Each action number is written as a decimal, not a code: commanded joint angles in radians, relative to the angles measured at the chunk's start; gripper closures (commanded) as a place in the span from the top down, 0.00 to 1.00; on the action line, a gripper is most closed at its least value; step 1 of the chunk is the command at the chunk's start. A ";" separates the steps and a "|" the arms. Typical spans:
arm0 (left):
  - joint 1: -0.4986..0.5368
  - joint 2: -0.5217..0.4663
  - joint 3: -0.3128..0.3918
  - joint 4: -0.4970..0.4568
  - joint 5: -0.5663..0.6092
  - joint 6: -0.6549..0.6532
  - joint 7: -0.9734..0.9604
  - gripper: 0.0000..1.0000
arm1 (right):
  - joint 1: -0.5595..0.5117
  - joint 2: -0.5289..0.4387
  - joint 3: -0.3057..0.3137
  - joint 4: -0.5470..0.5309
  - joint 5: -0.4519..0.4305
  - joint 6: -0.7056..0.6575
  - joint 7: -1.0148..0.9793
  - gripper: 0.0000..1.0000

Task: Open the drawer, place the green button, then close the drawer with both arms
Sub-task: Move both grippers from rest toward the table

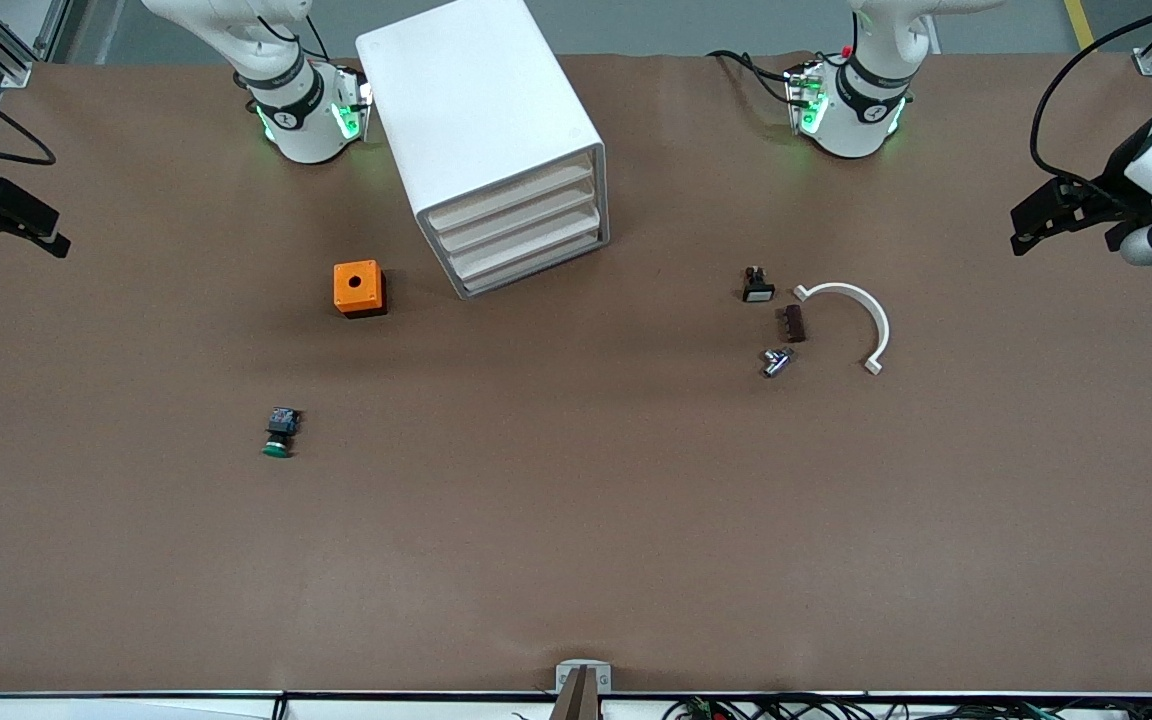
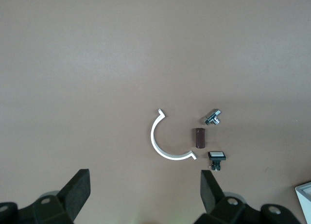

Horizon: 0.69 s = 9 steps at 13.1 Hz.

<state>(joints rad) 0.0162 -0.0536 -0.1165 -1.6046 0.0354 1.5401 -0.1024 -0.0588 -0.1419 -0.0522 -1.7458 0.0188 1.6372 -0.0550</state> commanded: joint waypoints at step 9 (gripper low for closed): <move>0.028 0.093 0.000 0.042 0.009 -0.028 0.003 1.00 | -0.004 0.040 0.003 0.035 -0.037 0.001 -0.009 1.00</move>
<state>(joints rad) 0.0364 0.0107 -0.1133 -1.5946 0.0365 1.5368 -0.1023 -0.0590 -0.1397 -0.0529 -1.7415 0.0003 1.6411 -0.0550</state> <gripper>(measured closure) 0.000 0.000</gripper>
